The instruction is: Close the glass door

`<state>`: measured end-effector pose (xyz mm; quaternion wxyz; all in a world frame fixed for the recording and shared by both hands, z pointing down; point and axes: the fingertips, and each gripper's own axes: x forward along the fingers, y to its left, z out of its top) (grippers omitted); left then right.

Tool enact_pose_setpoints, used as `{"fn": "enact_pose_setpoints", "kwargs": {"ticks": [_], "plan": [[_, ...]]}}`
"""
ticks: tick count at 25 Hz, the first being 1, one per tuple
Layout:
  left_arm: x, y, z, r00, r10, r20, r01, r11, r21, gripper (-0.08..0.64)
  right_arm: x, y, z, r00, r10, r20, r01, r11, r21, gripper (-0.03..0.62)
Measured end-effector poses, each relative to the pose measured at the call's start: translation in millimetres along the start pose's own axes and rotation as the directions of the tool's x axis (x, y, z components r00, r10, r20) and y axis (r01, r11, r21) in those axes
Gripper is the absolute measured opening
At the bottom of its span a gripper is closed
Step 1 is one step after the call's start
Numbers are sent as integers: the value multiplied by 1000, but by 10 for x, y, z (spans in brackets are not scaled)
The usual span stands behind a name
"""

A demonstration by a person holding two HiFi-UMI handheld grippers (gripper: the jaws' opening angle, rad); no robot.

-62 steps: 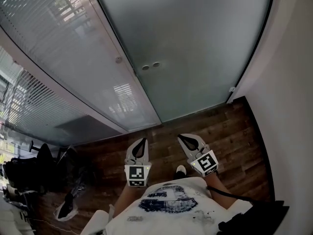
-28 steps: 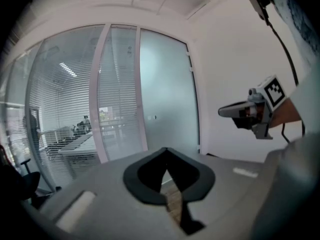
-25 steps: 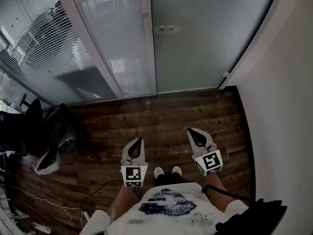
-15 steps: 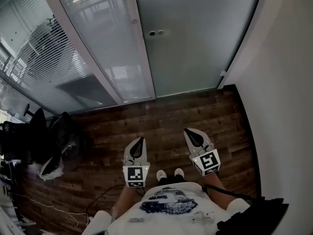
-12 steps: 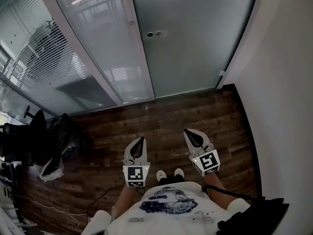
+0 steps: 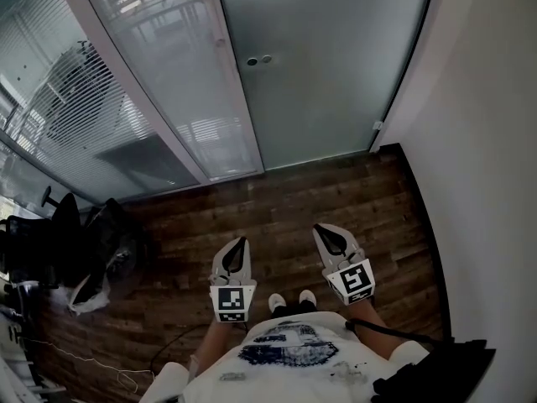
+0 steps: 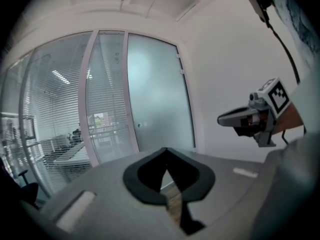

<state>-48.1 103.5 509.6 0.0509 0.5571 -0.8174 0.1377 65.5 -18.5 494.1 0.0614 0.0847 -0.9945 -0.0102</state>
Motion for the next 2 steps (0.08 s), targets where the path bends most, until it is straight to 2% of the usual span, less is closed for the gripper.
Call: {"fn": "enact_pose_setpoints", "kwargs": {"ticks": [2], "plan": [[-10,-8,-32,1000,2,-6,-2,1000,-2,2,-6,12,26,1000,2,2,-2,1000,7,5]]}}
